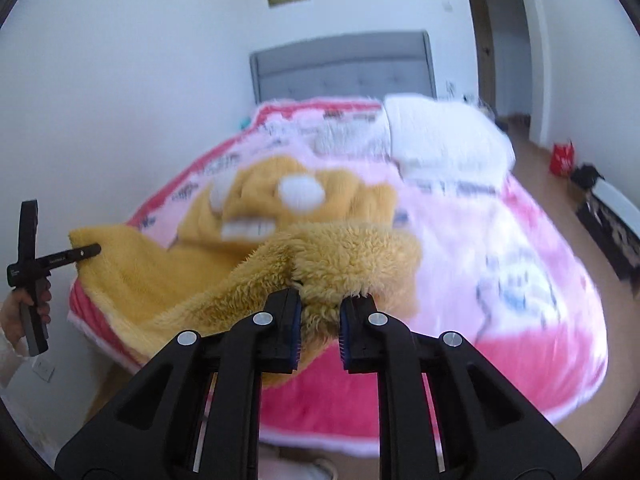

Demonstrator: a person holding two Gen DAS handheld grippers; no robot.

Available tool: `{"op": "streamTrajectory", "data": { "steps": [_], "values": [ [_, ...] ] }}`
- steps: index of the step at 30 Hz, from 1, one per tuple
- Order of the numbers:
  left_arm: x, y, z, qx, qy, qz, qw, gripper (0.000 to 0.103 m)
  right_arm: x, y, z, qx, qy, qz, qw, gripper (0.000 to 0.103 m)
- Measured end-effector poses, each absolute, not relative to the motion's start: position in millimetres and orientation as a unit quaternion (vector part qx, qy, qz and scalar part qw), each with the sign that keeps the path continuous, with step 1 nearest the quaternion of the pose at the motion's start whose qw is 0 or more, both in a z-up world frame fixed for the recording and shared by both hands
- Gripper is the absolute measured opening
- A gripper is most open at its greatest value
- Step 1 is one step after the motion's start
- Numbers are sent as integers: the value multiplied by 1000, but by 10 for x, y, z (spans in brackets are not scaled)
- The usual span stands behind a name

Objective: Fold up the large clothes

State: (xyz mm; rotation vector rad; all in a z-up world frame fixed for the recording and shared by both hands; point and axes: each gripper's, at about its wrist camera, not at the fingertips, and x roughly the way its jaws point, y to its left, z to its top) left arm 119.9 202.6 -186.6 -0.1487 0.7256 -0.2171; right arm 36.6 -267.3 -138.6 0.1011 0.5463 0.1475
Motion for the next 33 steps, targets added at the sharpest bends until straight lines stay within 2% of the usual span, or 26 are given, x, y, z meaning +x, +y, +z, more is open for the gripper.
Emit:
{"op": "streamTrajectory", "data": {
  "steps": [6,10,14,20,27,33],
  "values": [
    [1988,1939,-1484,-50,327,-70,941,31,1467,-2740,-1024,39,272,83,958,13],
    [2631,1938,-1286,-68,346,-56,934,31,2088,-2733,-894,29,291,70,954,13],
    [3311,1929,-1205,-67,367,-46,927,30,2699,-2887,-904,80,327,51,940,13],
    [4152,1697,-1507,-36,372,-29,927,29,3655,-2999,-1362,126,363,33,923,13],
    [4984,1642,-2229,-42,459,4,887,28,4485,-3119,-2163,138,439,-9,888,13],
    [5198,1693,-2601,-49,493,-27,868,37,4657,-3080,-2558,102,488,-24,867,14]
  ]
}}
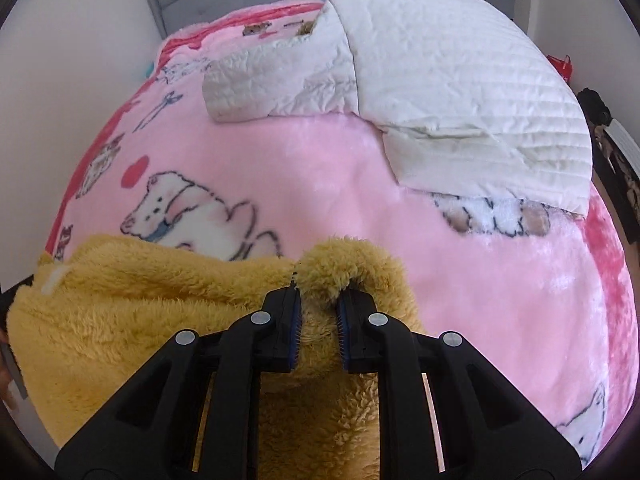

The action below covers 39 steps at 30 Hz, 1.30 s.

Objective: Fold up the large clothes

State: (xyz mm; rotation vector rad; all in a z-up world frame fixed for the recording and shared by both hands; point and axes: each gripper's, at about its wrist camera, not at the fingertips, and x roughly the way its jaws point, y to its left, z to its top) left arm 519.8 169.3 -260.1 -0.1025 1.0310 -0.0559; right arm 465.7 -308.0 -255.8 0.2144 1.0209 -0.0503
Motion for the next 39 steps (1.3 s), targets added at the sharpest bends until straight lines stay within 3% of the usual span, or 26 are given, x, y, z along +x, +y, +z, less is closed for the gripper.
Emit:
{"op": "streamTrajectory", "data": {
  "steps": [3,5,6,7,8,9,12,18,26,30,34,37,39],
  "values": [
    [5202,1804,-2639,-98,488,-56,866,47,4615,-3081,-2563,124,485,-9,865,18],
    [5157,1894,-2550,-125,480,-82,865,56,4546,-3093,-2421,134,477,-3,869,28],
    [5110,1950,-2467,-131,469,-101,867,58,4504,-3106,-2323,138,471,4,871,49],
    [5074,2007,-2384,-137,460,-119,869,65,4446,-3117,-2205,141,460,11,876,77],
    [5018,2088,-2271,-147,450,-141,870,76,4358,-3122,-2044,134,441,13,887,86],
    [4991,2139,-2192,-149,445,-150,870,79,4265,-3123,-1884,123,417,19,901,88],
    [4914,2303,-1884,-106,412,-121,897,93,4095,-3119,-1469,96,389,41,915,89],
    [4667,2150,-1434,11,390,-161,907,93,3802,-2680,-928,-50,344,112,931,91],
    [4051,918,-1505,271,363,-370,811,95,3916,-1853,-1168,-251,422,313,813,90],
    [4314,840,-1812,294,425,-392,761,94,4194,-1849,-1520,-279,459,358,764,89],
    [4398,759,-2060,322,485,-433,688,81,4345,-1844,-1828,-270,517,429,690,73],
    [4406,718,-2235,345,497,-447,660,71,4357,-1843,-2047,-284,538,465,643,55],
    [4502,736,-2288,317,511,-451,659,56,4424,-1865,-2120,-247,561,484,624,28]
  ]
}}
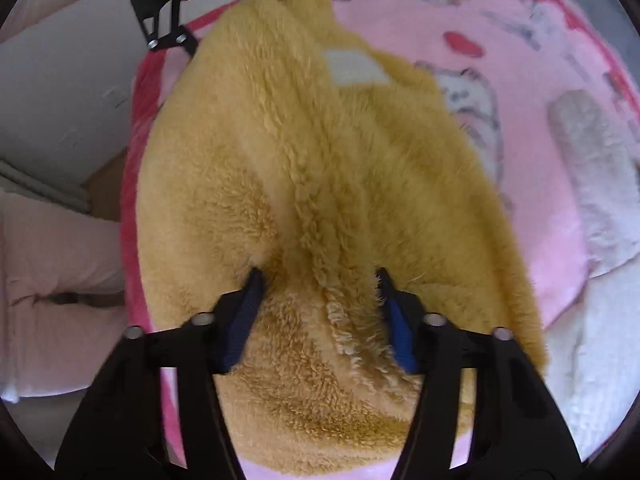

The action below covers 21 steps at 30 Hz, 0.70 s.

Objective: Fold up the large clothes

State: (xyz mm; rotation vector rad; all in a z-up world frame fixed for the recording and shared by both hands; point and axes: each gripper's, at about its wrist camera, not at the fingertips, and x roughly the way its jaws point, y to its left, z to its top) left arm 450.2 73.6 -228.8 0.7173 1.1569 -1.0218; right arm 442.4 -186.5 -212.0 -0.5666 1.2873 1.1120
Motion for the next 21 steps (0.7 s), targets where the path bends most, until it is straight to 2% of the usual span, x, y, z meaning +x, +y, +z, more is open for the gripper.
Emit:
{"op": "streamTrajectory", "data": {
  "steps": [1,4,10,12,16,18,21],
  "values": [
    [4578,773,-2280,296,512,-453,667,49,4439,-1874,-2111,-236,560,488,627,21],
    [4632,798,-2252,302,496,-452,677,44,4471,-1916,-1962,-221,539,480,656,11],
    [4647,833,-1928,288,425,-436,739,29,4605,-2030,-1372,-193,477,453,728,11],
    [4786,920,-1817,262,412,-409,771,29,4701,-2033,-1342,-215,465,417,750,10],
    [5232,1029,-1956,238,433,-337,801,29,5074,-2186,-1581,-197,489,327,784,10],
    [5476,992,-2159,212,465,-325,796,29,5244,-2239,-1793,-167,510,299,789,10],
    [5629,848,-2561,230,495,-314,777,29,5426,-2206,-2302,-165,559,268,767,10]
  ]
}}
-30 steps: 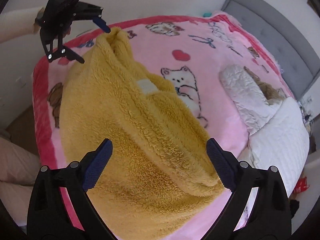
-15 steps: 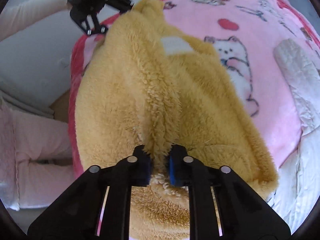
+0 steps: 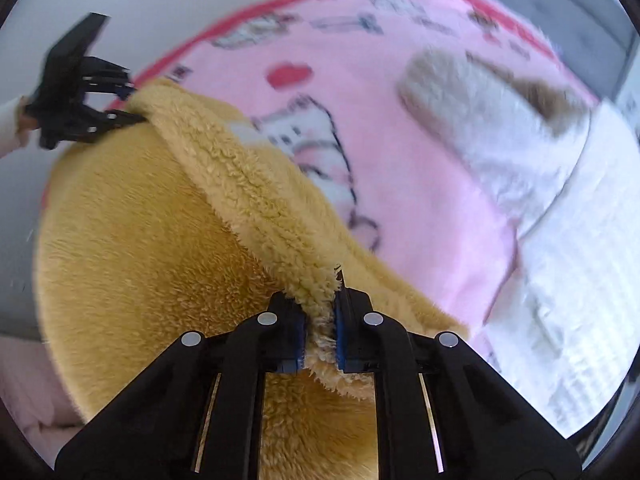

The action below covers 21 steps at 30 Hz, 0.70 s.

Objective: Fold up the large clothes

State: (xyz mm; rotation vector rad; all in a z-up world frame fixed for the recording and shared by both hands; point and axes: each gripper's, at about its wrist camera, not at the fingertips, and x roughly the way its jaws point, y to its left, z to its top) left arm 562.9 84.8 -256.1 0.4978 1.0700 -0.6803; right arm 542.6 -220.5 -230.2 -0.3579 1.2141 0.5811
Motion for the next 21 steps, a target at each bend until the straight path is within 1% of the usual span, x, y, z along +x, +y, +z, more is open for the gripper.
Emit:
{"op": "streamTrajectory", "data": {
  "steps": [1,2,4,5,9,12,13,14,15,16,17,18,19,20,21],
  "values": [
    [5686,831,-2686,227,508,-313,770,29,5464,-2194,-2483,-166,576,259,757,11],
    [5761,859,-2771,198,525,-315,765,29,5486,-2176,-2620,-155,590,259,749,11],
    [5819,914,-2840,159,546,-320,758,29,5550,-2228,-2788,-104,616,258,737,11],
    [5822,923,-2862,159,548,-324,755,29,5558,-2269,-2869,-80,626,260,731,11],
    [5755,912,-3001,177,546,-346,742,29,5445,-2246,-3010,-85,624,260,732,11],
    [5721,935,-3041,167,521,-347,762,31,5371,-2161,-2986,-110,610,247,745,12],
    [5701,968,-3011,158,510,-344,772,36,5378,-2183,-2969,-112,609,244,746,14],
    [5670,1013,-2943,150,495,-342,784,45,5361,-2184,-2896,-116,603,241,751,16],
    [5645,1073,-2871,141,488,-337,793,52,5351,-2204,-2838,-116,598,240,756,21],
    [5653,1117,-2801,128,487,-326,800,76,5324,-2217,-2737,-113,592,240,761,28],
    [5685,1183,-2709,110,497,-300,807,94,5327,-2231,-2679,-110,588,240,764,32],
    [5697,1240,-2643,96,503,-287,809,97,5295,-2254,-2579,-105,583,241,769,37],
    [5701,1325,-2548,72,507,-282,811,97,5255,-2279,-2471,-101,576,240,775,49],
    [5680,1410,-2453,53,506,-279,814,97,5220,-2296,-2382,-101,566,231,785,57],
    [5645,1482,-2371,43,499,-270,823,97,5173,-2326,-2272,-101,551,218,799,67]
  ]
}}
